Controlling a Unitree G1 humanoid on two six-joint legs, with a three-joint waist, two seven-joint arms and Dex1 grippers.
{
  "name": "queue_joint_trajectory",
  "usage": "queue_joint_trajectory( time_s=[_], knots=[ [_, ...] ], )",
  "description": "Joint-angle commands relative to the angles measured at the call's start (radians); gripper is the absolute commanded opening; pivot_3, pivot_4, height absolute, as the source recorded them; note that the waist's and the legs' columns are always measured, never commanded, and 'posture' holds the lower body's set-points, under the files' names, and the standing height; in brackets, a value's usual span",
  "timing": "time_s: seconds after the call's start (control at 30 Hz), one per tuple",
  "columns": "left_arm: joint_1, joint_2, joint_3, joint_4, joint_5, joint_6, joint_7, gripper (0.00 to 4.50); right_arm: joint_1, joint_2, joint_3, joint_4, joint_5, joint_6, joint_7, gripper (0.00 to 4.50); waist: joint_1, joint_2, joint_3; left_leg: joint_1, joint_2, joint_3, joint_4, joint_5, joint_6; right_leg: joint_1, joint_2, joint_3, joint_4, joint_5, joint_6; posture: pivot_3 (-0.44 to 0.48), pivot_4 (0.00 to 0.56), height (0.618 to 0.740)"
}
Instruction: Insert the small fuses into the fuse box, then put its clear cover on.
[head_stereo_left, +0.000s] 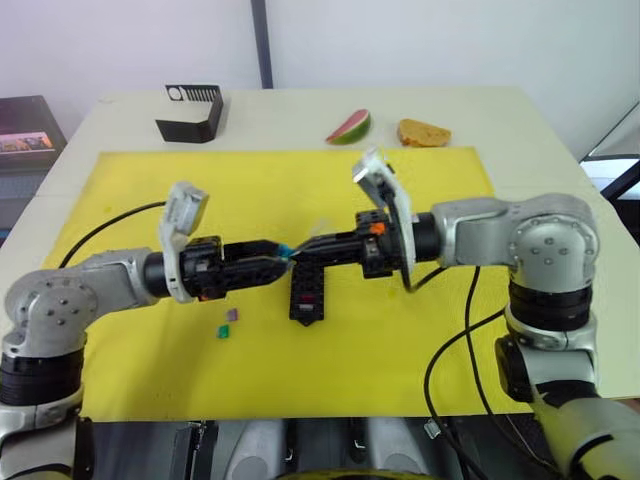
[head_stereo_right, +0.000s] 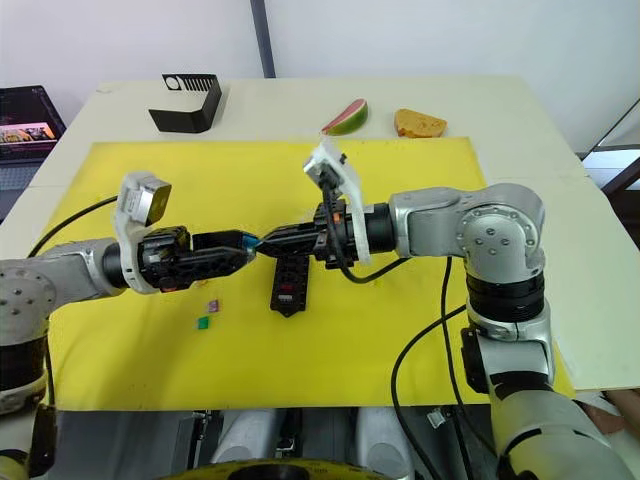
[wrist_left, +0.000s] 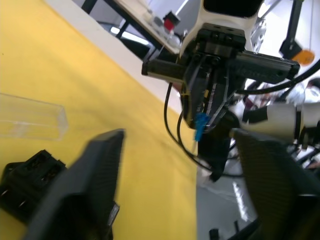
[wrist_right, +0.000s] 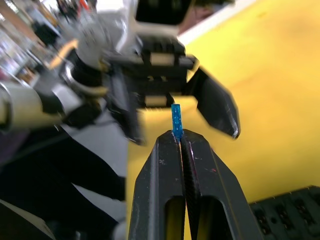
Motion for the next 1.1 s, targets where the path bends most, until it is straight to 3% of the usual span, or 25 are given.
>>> queue_joint_trajectory(
  time_s=[0.03, 0.13, 0.27, 0.37, 0.63, 1.1],
  knots=[
    [0.028, 0.115, -0.042, -0.026, 0.200, -0.149, -0.149, 4.45, 0.014, -0.118, 0.150, -0.073, -0.217, -0.207, 0.143, 0.00, 0.000, 0.000, 0.000, 0.000, 0.000, 0.000, 0.000, 0.000, 0.000, 0.000, 0.000, 0.000, -0.001, 0.000, 0.000, 0.000, 0.150, 0.740],
    [0.058, 0.171, -0.152, -0.022, 0.431, -0.363, -0.232, 4.45, 0.005, -0.179, 0.270, -0.042, -0.393, -0.379, 0.239, 0.00, 0.001, 0.001, 0.000, 0.000, 0.000, 0.001, 0.000, 0.000, 0.001, 0.001, 0.001, 0.000, -0.002, 0.000, 0.000, 0.000, 0.150, 0.740],
    [0.039, 0.060, -0.217, 0.021, 0.617, -0.606, -0.192, 4.45, 0.001, -0.183, 0.331, -0.013, -0.499, -0.482, 0.319, 0.00, 0.005, 0.000, 0.001, 0.000, 0.000, 0.001, 0.000, -0.001, 0.001, 0.001, 0.000, 0.000, -0.002, 0.000, 0.000, 0.000, 0.150, 0.740],
    [0.070, 0.015, -0.256, 0.012, 0.697, -0.697, -0.199, 4.45, 0.008, -0.176, 0.360, 0.001, -0.565, -0.539, 0.355, 0.00, 0.004, -0.001, 0.001, -0.001, 0.000, 0.001, 0.001, -0.001, 0.001, 0.001, -0.001, 0.000, -0.002, 0.000, 0.000, 0.000, 0.150, 0.740],
    [0.104, -0.021, -0.284, 0.053, 0.789, -0.816, -0.240, 4.45, 0.033, -0.139, 0.377, 0.036, -0.671, -0.608, 0.403, 0.00, 0.003, -0.001, 0.001, -0.001, 0.001, 0.001, 0.000, -0.003, 0.004, 0.000, -0.001, 0.000, -0.002, 0.000, 0.000, 0.000, 0.150, 0.740],
    [0.082, -0.066, -0.296, 0.092, 0.824, -0.833, -0.252, 4.45, 0.063, -0.088, 0.378, 0.058, -0.728, -0.599, 0.429, 0.00, 0.003, -0.001, 0.001, -0.001, 0.001, 0.001, 0.001, -0.002, 0.004, 0.000, -0.001, -0.001, -0.001, 0.000, 0.000, 0.000, 0.150, 0.740]
  ],
)
